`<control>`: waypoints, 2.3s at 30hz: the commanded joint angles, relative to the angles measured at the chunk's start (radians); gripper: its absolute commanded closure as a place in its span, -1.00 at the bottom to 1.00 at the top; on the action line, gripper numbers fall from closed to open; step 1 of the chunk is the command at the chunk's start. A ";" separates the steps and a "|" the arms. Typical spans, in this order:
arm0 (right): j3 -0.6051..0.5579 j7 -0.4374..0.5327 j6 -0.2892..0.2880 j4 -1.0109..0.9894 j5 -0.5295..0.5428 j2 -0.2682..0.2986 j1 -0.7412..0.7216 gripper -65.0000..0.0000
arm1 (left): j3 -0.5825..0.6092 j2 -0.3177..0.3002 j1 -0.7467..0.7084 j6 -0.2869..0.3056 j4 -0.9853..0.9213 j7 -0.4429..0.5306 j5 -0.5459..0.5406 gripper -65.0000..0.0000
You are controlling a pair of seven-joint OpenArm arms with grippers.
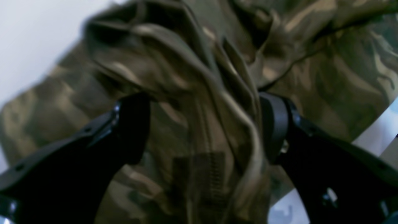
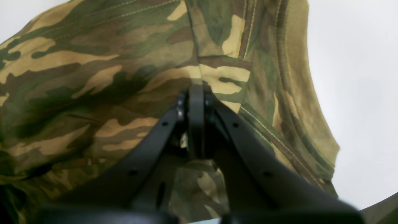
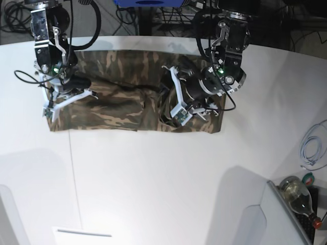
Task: Layout the t-shirt on the table in an organized manner, then fold the t-shirt properly
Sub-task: 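Move the left gripper along the strip toward the right gripper, folding it, then release the strip and reposition both grippers at its folded ends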
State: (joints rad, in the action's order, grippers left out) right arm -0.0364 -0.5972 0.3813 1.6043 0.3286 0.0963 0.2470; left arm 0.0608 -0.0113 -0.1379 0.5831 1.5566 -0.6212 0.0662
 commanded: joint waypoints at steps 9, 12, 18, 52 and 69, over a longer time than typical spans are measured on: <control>0.003 0.013 -0.003 0.037 -0.006 0.007 -0.016 1.00 | 0.156 0.007 0.007 0.005 0.028 0.017 -0.016 -0.45; 0.003 0.012 -0.003 0.044 -0.006 0.007 -0.015 1.00 | 0.198 0.017 0.007 0.005 0.035 0.017 -0.018 -0.45; 0.003 0.015 -0.003 0.044 -0.006 0.007 -0.013 1.00 | 0.230 0.035 -0.001 0.008 0.104 0.017 -0.018 -0.45; 0.003 0.016 -0.003 0.044 -0.006 0.007 -0.008 1.00 | 0.242 -0.028 0.036 -0.271 -0.029 0.024 -0.016 1.00; 0.188 0.084 -0.104 0.130 0.025 -0.042 0.036 0.99 | -0.039 -0.063 -0.006 -0.269 0.117 0.025 -0.018 1.00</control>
State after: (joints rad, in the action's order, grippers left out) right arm 0.1619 -0.5190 0.2874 1.7161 0.3428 0.0578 0.2939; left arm 0.0166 -0.0715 -0.1421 0.3138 1.6615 -0.6018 0.0517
